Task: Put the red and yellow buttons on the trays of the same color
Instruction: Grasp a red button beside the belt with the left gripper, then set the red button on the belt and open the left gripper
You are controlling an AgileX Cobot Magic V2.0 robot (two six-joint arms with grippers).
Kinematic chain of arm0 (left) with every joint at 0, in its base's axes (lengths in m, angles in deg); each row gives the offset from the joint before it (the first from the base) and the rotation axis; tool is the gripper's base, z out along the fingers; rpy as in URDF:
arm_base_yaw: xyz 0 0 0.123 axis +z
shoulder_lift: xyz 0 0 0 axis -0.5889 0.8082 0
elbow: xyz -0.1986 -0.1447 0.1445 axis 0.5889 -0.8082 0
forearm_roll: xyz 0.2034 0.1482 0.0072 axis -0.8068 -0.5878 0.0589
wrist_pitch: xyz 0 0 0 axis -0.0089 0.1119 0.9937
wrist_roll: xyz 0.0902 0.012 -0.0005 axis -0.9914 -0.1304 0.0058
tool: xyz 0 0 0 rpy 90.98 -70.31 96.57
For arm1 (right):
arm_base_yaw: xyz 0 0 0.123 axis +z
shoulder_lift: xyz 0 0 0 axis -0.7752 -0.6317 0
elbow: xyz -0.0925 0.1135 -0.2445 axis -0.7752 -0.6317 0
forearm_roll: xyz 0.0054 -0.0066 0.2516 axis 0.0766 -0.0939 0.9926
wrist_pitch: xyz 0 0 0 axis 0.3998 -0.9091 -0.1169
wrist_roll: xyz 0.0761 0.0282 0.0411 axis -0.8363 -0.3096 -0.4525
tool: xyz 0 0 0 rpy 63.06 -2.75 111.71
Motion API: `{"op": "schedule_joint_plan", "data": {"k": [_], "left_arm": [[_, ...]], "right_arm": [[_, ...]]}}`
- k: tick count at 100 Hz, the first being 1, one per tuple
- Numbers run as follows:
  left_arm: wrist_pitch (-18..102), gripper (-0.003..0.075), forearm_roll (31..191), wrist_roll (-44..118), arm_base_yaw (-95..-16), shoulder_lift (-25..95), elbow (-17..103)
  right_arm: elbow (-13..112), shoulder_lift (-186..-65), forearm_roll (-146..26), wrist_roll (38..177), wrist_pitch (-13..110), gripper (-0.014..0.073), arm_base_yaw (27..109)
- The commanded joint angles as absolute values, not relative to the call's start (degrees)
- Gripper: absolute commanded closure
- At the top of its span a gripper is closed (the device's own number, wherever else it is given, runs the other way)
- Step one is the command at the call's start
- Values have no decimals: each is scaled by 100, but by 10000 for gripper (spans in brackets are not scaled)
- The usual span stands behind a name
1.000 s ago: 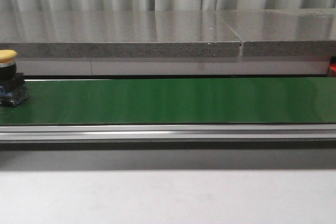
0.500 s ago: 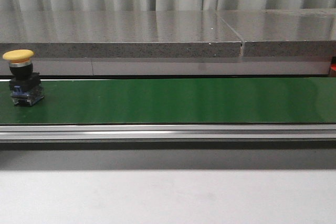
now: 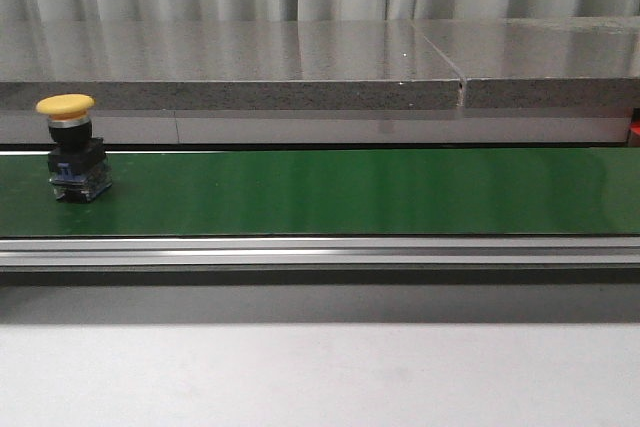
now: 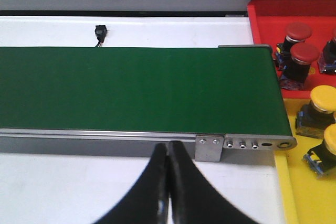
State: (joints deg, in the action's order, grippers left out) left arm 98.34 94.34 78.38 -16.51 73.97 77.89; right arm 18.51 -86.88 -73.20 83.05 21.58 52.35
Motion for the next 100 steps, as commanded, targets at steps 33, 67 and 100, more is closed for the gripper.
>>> {"op": "schedule_joint_plan", "data": {"k": [33,67,100], "left_arm": [[9451,542,9703,7484,-2001,6637,6703],[9311,540,10101,7429,-2001,6998,6453],[9181,168,10101,7429,-2001,7058,6453]], "right_arm": [[1991,-8734,-7350,8334,2554,660,5236],[1991,-8734,-7350,8334,2554,660,5236],[1991,-8734,-7350,8334,2554,660,5236]]}}
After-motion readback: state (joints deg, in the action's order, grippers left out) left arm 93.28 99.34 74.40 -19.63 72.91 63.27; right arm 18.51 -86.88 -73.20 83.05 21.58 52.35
